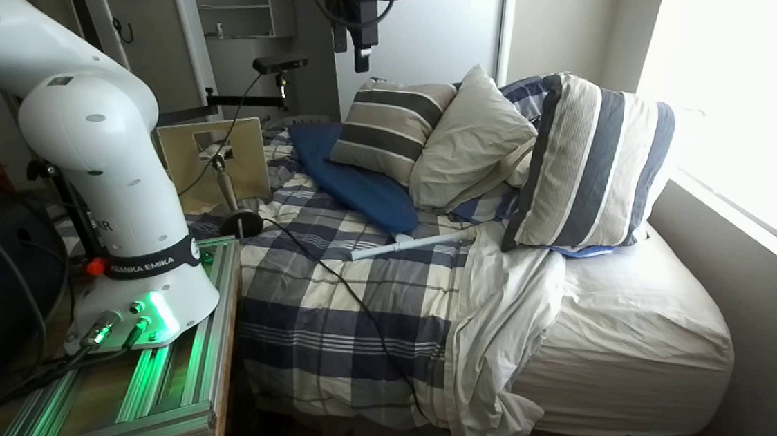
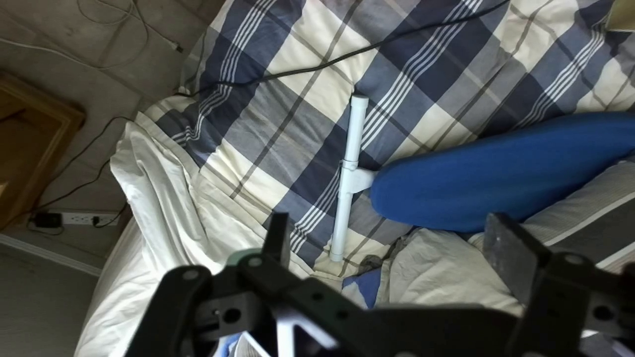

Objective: Put one striped pillow on the nightstand.

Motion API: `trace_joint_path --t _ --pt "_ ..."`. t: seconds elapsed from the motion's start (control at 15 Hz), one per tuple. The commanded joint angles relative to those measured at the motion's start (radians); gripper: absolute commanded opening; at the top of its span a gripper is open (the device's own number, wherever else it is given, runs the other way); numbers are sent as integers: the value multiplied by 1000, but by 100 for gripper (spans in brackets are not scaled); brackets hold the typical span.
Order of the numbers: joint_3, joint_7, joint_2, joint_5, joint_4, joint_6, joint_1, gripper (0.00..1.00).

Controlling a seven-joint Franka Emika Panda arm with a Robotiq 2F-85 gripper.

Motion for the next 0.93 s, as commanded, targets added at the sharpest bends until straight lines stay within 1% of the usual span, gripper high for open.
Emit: trace_joint_path --t 0.0,0.07,0.2,0.27,0.4,0.53,0.67,0.87 --pt "44 78 109 38 94 7 -8 100" --pt "65 106 151 37 129 31 -7 100" --pt "113 224 265 38 233 51 -17 100" --pt "128 257 314 34 280 65 -15 100" --pt "168 363 421 2 382 101 -28 100" --pt "187 420 522 -24 485 156 -30 100" --pt "192 457 623 -70 600 205 -30 100" --pt "182 497 758 -112 767 245 -20 100"
